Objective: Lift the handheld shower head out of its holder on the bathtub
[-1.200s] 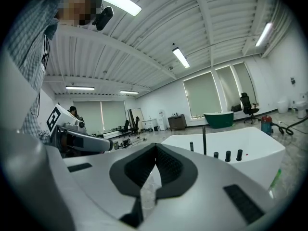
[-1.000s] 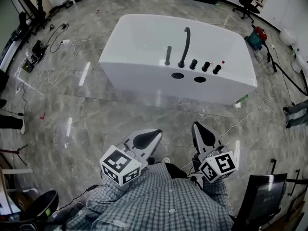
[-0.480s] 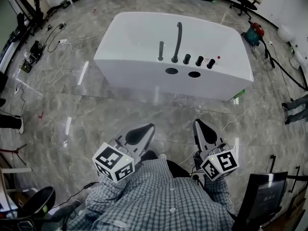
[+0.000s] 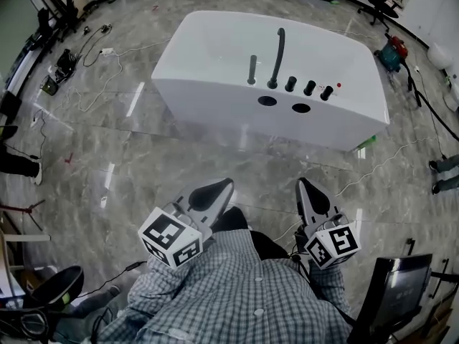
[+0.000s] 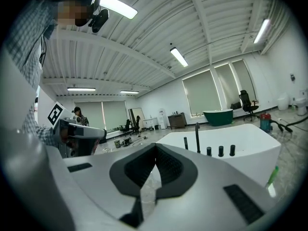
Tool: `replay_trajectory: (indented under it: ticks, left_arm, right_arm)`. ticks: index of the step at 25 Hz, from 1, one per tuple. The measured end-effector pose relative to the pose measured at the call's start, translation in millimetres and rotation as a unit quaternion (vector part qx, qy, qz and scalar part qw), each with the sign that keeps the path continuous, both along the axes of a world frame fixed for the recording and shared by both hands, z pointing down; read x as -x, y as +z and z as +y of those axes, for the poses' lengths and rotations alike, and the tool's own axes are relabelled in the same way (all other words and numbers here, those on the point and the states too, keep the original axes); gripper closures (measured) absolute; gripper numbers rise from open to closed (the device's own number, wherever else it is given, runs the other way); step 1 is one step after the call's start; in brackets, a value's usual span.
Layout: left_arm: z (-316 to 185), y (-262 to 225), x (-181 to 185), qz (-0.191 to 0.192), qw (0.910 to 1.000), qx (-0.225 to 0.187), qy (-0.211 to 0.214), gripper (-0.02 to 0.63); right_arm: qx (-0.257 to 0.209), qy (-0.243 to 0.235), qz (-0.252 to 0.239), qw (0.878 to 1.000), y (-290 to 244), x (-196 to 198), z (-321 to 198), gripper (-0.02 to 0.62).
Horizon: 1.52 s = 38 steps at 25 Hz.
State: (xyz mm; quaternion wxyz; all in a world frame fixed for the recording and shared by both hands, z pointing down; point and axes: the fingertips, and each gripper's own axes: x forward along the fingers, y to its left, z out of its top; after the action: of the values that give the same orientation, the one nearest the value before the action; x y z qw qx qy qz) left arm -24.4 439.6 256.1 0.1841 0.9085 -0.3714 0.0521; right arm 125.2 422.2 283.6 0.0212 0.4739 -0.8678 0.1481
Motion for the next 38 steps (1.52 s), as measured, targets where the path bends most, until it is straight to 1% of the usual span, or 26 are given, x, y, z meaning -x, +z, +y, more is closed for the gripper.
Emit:
replay_trajectory:
  ticks: [5, 8, 12, 17, 21, 24, 32, 38]
  left_arm:
    - [-13.2, 3.5, 4.7, 0.000, 1.0000, 0.004, -0.007, 0.597]
    - [-29.5, 9.6, 5.3, -0.004, 0.9999, 0.011, -0.005, 0.597]
    - [-56.6, 9.8, 3.9, 0.002, 0.9999, 0.016, 0.002, 0.595]
    - [-98.8, 12.7, 5.1, 0.002, 0.9997, 0.021, 0.009, 0.597]
    - [-137.0, 18.2, 11.5, -0.001, 0.9995, 0.024, 0.019, 0.597]
    - [-164.8, 20.7, 19.1, -0.007, 0.9993, 0.022, 0.028, 0.597]
    - [-236.2, 22.4, 43.2, -0.003, 0.9991, 0.027, 0.032, 0.597]
    - [-275.3, 28.8, 60.1, -0.005, 0.9988, 0.027, 0.039, 0.597]
  right_arm:
    - [0.000, -0.003, -0.001, 1.000, -1.0, 6.3, -13.0, 0.580]
    - [-0.004, -0.009, 0.003, 1.000, -2.6, 11.7, -28.4, 0.581]
    - [-0.004, -0.011, 0.005, 1.000, -7.1, 16.5, -50.6, 0.580]
    - [-0.006, -0.008, 0.021, 1.000, -6.6, 20.8, -91.9, 0.580]
    - [-0.005, -0.005, 0.021, 1.000, -5.0, 29.3, -130.1, 0.581]
    - [-0.008, -0.003, 0.023, 1.000, -5.5, 38.6, -157.5, 0.580]
    - [-0.001, 0.016, 0.018, 1.000, -10.4, 58.0, -221.9, 0.580]
    - [-0.006, 0.024, 0.021, 0.999, -9.4, 73.3, -263.1, 0.581]
